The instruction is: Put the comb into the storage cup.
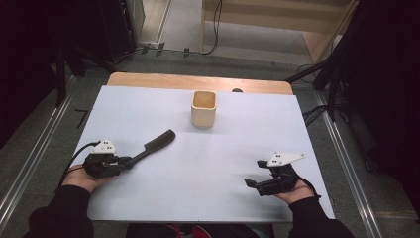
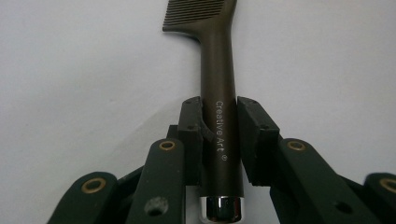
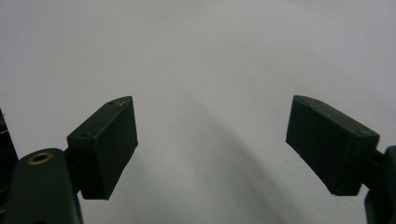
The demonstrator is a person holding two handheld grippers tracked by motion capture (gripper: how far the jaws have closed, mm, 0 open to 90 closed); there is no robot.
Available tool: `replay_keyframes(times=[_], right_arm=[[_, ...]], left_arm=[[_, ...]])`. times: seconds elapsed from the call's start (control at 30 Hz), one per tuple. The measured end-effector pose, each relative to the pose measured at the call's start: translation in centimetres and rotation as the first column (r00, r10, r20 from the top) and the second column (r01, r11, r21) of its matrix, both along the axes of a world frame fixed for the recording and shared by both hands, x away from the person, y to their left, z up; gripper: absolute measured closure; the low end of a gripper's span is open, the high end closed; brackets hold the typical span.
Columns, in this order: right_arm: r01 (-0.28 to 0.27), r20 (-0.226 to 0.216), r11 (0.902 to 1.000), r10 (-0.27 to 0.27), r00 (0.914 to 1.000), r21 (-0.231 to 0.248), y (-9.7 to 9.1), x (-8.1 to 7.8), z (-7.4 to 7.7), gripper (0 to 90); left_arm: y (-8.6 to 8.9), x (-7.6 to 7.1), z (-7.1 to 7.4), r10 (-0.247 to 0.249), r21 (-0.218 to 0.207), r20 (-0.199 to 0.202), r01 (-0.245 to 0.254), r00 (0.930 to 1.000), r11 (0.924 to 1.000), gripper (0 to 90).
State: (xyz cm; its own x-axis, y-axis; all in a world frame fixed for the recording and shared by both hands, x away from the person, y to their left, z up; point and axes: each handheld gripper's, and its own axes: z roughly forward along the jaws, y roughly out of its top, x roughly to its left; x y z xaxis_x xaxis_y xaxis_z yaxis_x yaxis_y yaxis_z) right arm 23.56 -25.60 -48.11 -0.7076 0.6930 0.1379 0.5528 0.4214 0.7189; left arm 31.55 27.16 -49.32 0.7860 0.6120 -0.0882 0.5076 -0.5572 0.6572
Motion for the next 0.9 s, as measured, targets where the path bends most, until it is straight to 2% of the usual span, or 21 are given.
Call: replay_keyframes(times=[0.13, 0.23, 0.33, 0.57, 0.6, 0.73, 0.9], right_arm=[[-0.001, 0.001, 1.0, 0.001, 1.0, 0.001, 0.0, 0.0, 0.0, 14.8], [-0.001, 0.001, 1.0, 0.001, 1.0, 0.001, 0.0, 0.0, 0.0, 14.8], [0.001, 0.002, 1.0, -0.001, 1.0, 0.003, 0.0, 0.0, 0.0, 14.8], [0.002, 0.002, 1.0, -0.002, 1.0, 0.003, 0.0, 0.0, 0.0, 14.8], [0.002, 0.003, 1.0, -0.002, 1.0, 0.002, 0.0, 0.0, 0.0, 14.8], [0.005, 0.004, 1.0, -0.005, 1.0, 0.003, 0.0, 0.0, 0.0, 14.8], [0.006, 0.005, 1.0, -0.006, 1.0, 0.002, -0.1, 0.0, 0.0, 14.8]], left_arm=[[0.1, 0.2, 0.1, 0.0, -0.031, -0.042, -0.001, 0.9991, 0.9995, 72.9], [-0.1, 0.3, 0.4, 0.003, -0.038, -0.05, -0.004, 0.9987, 0.9993, 73.0], [0.0, 0.4, 0.7, 0.011, -0.065, -0.069, -0.016, 0.9976, 0.9977, 73.0], [0.3, 0.6, 1.3, 0.026, -0.11, -0.081, -0.035, 0.9964, 0.9934, 73.0], [0.2, 0.6, 1.6, 0.021, -0.129, -0.082, -0.032, 0.9964, 0.9912, 73.0], [-0.1, 0.6, 2.1, 0.015, -0.158, -0.089, -0.029, 0.9959, 0.9869, 73.0], [-0.8, 0.6, 2.6, -0.006, -0.179, -0.101, -0.012, 0.9949, 0.9837, 73.0]])
